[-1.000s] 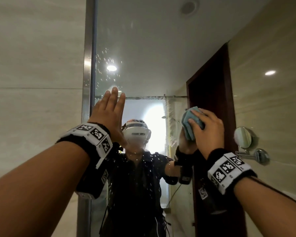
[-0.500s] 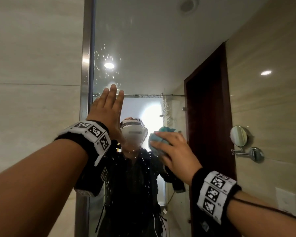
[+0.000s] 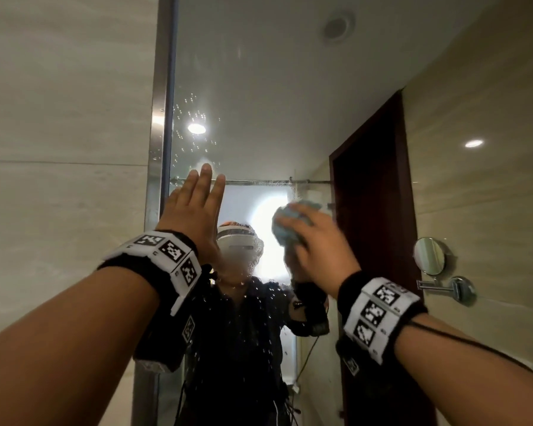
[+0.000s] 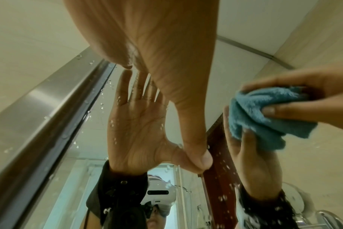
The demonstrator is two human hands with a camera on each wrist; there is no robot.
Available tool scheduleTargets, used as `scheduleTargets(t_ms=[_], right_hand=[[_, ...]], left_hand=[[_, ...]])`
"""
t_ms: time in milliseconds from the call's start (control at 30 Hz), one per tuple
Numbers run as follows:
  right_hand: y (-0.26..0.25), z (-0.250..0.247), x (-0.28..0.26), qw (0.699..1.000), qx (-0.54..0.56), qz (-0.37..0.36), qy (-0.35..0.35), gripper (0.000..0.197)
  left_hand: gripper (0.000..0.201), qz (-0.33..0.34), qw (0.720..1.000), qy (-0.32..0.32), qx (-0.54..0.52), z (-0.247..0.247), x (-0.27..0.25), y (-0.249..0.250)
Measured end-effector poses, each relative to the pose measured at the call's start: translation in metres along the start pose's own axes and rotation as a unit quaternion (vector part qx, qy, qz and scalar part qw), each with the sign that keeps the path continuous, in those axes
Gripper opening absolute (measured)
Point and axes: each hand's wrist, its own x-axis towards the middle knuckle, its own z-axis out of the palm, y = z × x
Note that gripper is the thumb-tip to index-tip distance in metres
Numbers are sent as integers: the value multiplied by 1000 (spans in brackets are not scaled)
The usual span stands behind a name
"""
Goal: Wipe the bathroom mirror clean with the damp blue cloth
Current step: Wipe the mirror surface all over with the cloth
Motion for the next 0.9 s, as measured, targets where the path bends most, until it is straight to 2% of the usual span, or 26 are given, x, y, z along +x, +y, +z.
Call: scheduleTargets(t_ms=[67,100,133,233,267,300,333,367,433,467,500,567,633,667,700,767,833,867,900], right_hand=[[5,-6,12,987,59,109,101,55],[0,-4,11,983,64,126,117,53],[-8,-1,5,988,48,116,95,48],[-29,18,-21,996,36,21,-79,43],[-26,17,-22,993,23,-3,-112,44],[-21,14,-14,995,0,-14,-101,44],[-14,11,-2,998,-10,-2,-57,41],[-7,4,13,999,1,33,10,39],[1,-10,38,979,49,127,154,34],[-1,-12,42,971,60,160,169,32],[-8,-10,40,975,43,158,148,29],[-32,3,20,997,6,52,48,27],[-50,16,-5,994,-34,-87,-51,30],[-50,18,-7,987,-55,-129,-81,30],[-44,17,2,985,-55,-130,-97,30],[-35,6,29,997,-30,-59,-51,29],[-28,-7,52,995,59,32,70,29],[-29,-8,57,988,97,61,103,30],[-35,-6,55,989,87,68,102,30]], left_hand=[[157,-2,1000,1,-1,0,0,0],[157,-2,1000,2,0,0,-1,0],[157,-1,1000,3,0,0,0,0],[156,-1,1000,4,3,0,0,-1],[156,-2,1000,4,6,0,0,-1],[156,-2,1000,5,9,0,0,-1],[156,-2,1000,6,8,0,0,-1],[156,-3,1000,6,6,0,0,-1],[156,-4,1000,4,4,1,-1,-1],[156,-4,1000,5,4,1,-1,0],[156,-3,1000,5,2,0,-1,0],[155,-2,1000,10,0,0,-2,0],[153,-2,1000,17,8,0,-2,0],[152,-2,1000,19,10,0,-2,0],[152,-3,1000,20,11,1,-1,0],[154,-3,1000,19,7,1,0,-1],[155,-1,1000,15,5,1,0,-1],[155,0,1000,15,5,1,0,-1],[155,-1,1000,15,5,2,0,-2]])
